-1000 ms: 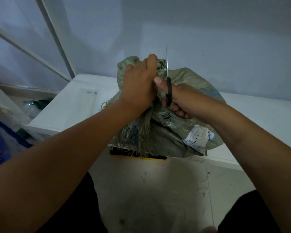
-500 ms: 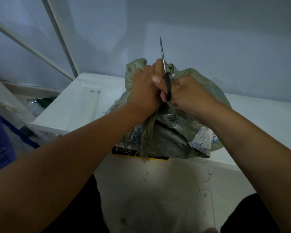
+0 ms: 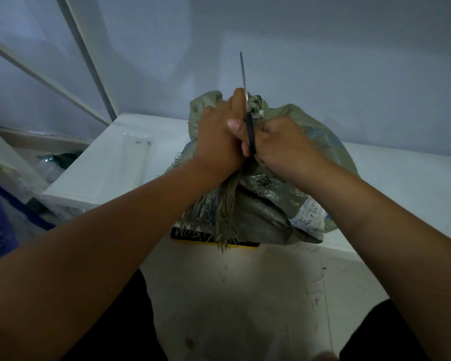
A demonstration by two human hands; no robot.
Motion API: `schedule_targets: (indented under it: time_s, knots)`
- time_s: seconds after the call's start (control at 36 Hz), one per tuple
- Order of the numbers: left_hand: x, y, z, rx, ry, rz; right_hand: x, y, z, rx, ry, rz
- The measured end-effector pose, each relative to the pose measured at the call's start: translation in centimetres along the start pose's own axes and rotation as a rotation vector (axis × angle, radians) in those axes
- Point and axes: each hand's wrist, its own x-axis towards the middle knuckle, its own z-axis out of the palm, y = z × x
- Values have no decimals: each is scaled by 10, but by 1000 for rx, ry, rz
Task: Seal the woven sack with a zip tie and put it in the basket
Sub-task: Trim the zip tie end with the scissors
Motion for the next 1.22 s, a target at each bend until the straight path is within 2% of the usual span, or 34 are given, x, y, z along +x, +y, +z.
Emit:
schedule_targets:
  time_s: [0.14,0.28,0.33,0.42,0.53,0.64,0.72,0.81,0.97,1.22]
  knots:
    - [5,0,-3,139,19,-15,2,3,2,31,61,-30]
    - [4,0,-8,138,80,-68,3,5,-1,68,212,-21]
    - [6,-1,-8,102,72,-111,5,7,-5,64,300,-18]
    - [7,-2,-11,-83,8,-162,9,12,-13,56,381,-1]
    - [8,-5,-16,-181,-6,-96,15,21,-21,40,436,86]
    - [6,-2,-19,-113,60,39,21,29,-24,29,484,139]
    - [7,1,-22,-98,91,149,22,32,-26,19,481,137]
    - [7,5,-20,-138,31,237,21,31,-26,-32,476,111]
    - [3,5,-10,-133,-63,215,18,31,-29,-273,477,27]
    - [7,0,-2,-47,-149,245,20,33,-30,-298,501,27]
